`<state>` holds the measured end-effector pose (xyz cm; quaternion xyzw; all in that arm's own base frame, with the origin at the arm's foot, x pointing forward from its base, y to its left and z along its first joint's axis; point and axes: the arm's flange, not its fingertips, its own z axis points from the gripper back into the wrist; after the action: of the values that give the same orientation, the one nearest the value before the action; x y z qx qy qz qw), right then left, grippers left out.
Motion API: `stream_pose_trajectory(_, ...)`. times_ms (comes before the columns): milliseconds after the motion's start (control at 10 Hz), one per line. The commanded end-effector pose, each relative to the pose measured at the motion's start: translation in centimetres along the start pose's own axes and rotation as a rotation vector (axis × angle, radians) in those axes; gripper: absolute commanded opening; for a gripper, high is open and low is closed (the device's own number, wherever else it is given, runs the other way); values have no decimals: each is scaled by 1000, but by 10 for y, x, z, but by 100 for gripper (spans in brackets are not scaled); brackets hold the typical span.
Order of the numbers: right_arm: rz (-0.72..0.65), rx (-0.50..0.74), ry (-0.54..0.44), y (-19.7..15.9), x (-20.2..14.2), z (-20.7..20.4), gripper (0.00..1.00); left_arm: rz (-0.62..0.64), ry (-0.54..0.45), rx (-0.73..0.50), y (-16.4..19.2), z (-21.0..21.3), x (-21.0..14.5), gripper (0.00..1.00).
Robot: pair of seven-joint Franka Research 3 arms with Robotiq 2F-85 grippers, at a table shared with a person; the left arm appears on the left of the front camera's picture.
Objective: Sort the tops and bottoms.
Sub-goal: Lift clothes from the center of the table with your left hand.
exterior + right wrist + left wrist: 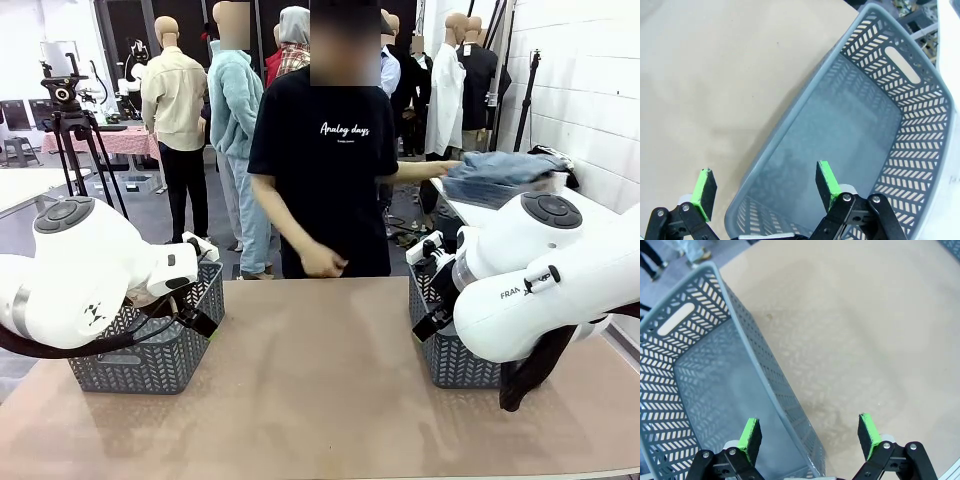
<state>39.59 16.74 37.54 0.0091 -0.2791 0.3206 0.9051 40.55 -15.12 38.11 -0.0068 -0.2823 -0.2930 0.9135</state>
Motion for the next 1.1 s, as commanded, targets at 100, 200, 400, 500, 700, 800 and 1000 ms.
stream_pose_trajectory(100, 1, 2, 1, 1, 0, 0, 100, 4, -1, 1, 2, 0, 0, 100)
stream_pose_trajectory(200, 1, 2, 1, 1, 0, 0, 100, 4, -1, 1, 2, 0, 0, 100)
stream_pose_trajectory(400, 1, 2, 1, 1, 0, 0, 100, 4, -1, 1, 2, 0, 0, 100)
stream_pose_trajectory(500, 0, 0, 0, 0, 0, 0, 100, 0, 0, 0, 0, 0, 0, 100)
stream_pose_trajectory(700, -19, -47, -33, 6, 2, 20, 100, -12, -29, 43, -13, 19, 4, 100)
stream_pose_trajectory(800, -34, -99, -51, 6, 4, 32, 100, -16, -48, 61, -18, 32, 7, 100)
stream_pose_trajectory(1000, -31, -89, -109, 5, 3, 58, 100, -43, -126, 81, -29, 65, 9, 100)
